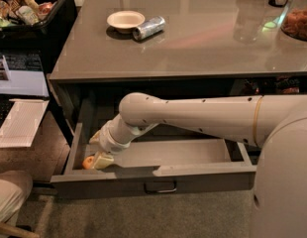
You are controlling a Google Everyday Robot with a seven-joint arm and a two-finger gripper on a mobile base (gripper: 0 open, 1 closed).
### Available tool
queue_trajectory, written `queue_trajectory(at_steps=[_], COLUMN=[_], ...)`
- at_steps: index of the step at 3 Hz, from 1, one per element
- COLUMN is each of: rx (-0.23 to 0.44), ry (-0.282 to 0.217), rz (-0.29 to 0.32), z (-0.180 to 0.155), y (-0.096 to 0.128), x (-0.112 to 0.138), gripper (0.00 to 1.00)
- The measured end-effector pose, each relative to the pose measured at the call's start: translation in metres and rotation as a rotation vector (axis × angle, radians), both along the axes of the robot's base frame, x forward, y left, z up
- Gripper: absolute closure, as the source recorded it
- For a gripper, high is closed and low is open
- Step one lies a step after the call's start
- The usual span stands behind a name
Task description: Pick orange from top drawer and place on counter
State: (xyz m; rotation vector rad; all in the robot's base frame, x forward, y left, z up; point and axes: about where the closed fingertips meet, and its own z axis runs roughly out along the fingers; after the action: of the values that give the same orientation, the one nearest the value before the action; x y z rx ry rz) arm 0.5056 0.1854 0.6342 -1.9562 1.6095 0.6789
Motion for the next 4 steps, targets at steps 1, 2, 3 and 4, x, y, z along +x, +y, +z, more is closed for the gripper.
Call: queue_trajectory(at_steps=[1, 2, 3, 4], rx=[-0.014, -0.032, -0.040, -0.034], ry=[-0.005, 0.010, 0.021, 0.015], rz=[-0.002, -0.004, -0.012, -0.027], z=[-0.002, -0.011, -0.017, -0.013], y=[0.005, 0.006, 0.004, -0.001], x=[0.007, 0.011, 0.014, 0.019], gripper=[0.28, 0.47, 0.70, 0.93])
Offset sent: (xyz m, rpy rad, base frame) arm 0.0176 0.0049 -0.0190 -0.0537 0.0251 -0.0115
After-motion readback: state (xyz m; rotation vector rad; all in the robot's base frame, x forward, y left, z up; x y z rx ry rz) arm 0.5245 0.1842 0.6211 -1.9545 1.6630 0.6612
